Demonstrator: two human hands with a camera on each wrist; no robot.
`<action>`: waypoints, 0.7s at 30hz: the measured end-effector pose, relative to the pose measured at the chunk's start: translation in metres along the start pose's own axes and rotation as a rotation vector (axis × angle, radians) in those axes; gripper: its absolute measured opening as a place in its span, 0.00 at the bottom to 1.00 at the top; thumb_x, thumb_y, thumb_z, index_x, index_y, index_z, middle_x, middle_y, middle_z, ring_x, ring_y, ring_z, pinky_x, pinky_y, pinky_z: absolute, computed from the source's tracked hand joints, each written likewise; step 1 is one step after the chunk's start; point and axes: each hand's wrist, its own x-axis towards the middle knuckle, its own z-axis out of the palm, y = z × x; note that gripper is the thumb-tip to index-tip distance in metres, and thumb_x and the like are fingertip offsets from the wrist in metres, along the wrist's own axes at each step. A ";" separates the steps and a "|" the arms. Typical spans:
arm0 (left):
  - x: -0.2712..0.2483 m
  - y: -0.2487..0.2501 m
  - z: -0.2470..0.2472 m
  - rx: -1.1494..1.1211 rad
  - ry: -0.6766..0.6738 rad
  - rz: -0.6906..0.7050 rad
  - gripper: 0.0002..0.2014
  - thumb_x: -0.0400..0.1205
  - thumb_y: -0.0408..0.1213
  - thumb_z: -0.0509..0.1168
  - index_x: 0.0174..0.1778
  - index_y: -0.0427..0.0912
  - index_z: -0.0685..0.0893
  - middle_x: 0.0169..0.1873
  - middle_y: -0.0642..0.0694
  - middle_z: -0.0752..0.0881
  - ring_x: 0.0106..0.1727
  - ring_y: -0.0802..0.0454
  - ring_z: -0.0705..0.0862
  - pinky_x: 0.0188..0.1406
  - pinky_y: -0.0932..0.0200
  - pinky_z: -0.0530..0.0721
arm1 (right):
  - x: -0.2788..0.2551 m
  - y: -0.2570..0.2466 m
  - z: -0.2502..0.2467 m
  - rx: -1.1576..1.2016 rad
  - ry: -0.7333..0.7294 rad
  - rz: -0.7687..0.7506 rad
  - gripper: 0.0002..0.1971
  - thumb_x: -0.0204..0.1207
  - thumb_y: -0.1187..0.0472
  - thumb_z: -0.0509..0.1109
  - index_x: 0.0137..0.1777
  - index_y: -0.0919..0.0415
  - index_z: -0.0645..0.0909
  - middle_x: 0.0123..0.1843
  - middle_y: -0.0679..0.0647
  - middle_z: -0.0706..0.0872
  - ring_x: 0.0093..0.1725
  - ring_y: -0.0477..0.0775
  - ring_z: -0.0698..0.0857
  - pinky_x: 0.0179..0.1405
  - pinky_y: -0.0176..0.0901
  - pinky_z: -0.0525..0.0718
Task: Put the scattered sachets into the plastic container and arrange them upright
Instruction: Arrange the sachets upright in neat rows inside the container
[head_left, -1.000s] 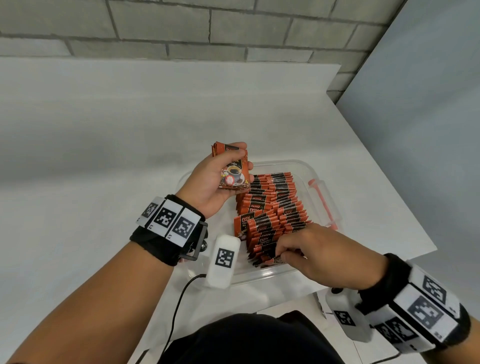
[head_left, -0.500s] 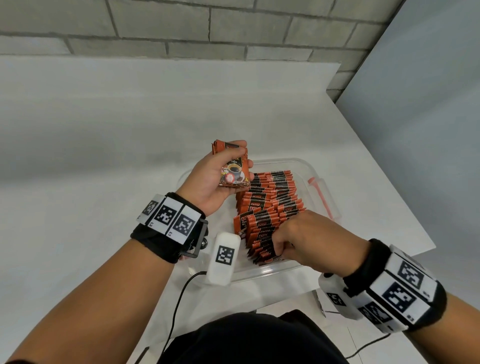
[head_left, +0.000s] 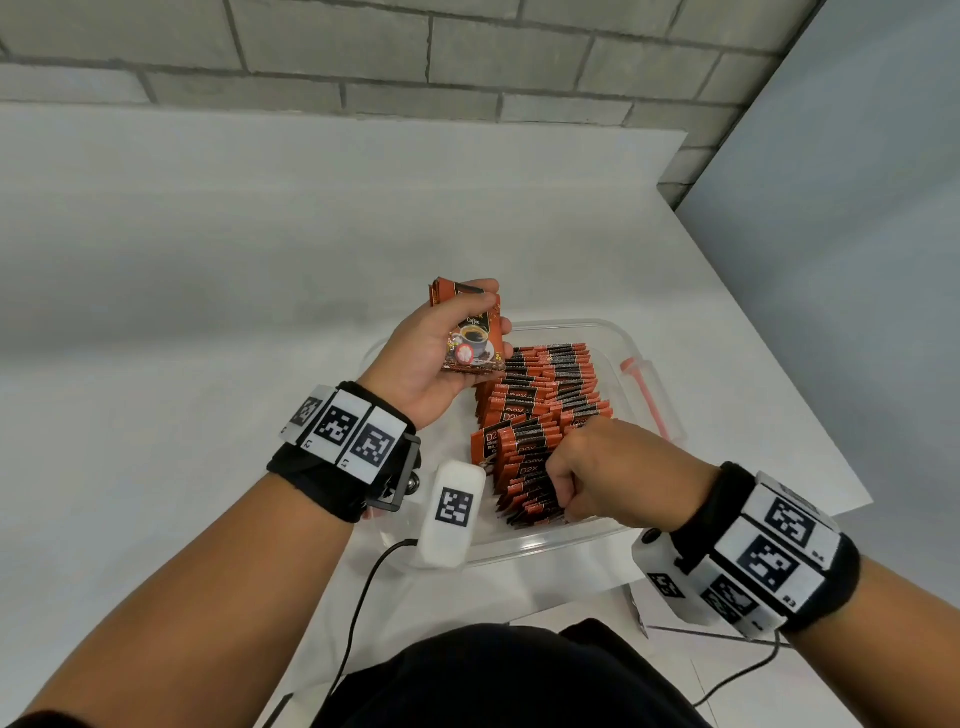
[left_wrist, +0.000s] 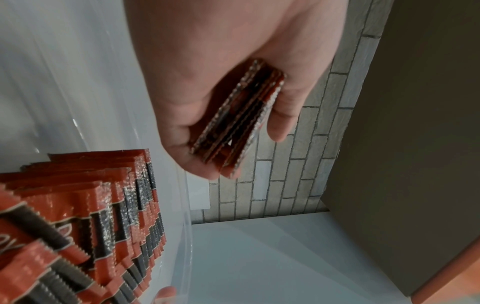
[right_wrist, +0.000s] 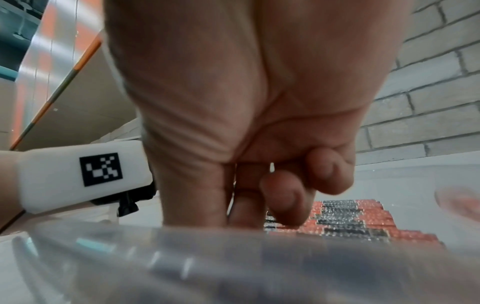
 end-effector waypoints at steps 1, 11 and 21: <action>0.000 0.000 0.000 -0.005 -0.001 -0.001 0.10 0.82 0.36 0.64 0.58 0.44 0.82 0.35 0.44 0.86 0.33 0.49 0.85 0.40 0.54 0.81 | 0.001 0.001 -0.001 0.027 -0.012 0.005 0.02 0.70 0.62 0.77 0.39 0.56 0.87 0.35 0.43 0.85 0.34 0.41 0.79 0.38 0.33 0.78; 0.001 0.002 -0.001 -0.009 0.003 0.001 0.09 0.82 0.35 0.64 0.57 0.43 0.82 0.36 0.42 0.85 0.33 0.48 0.84 0.38 0.55 0.82 | 0.024 -0.010 -0.039 -0.131 0.078 -0.146 0.23 0.80 0.66 0.60 0.71 0.44 0.76 0.54 0.48 0.74 0.56 0.54 0.77 0.57 0.51 0.78; 0.004 0.006 -0.003 0.005 0.038 0.020 0.11 0.82 0.37 0.63 0.60 0.44 0.82 0.36 0.44 0.85 0.32 0.50 0.85 0.37 0.57 0.81 | 0.055 -0.022 -0.036 -0.599 -0.092 -0.279 0.25 0.87 0.58 0.53 0.80 0.35 0.57 0.72 0.54 0.67 0.65 0.56 0.71 0.51 0.49 0.70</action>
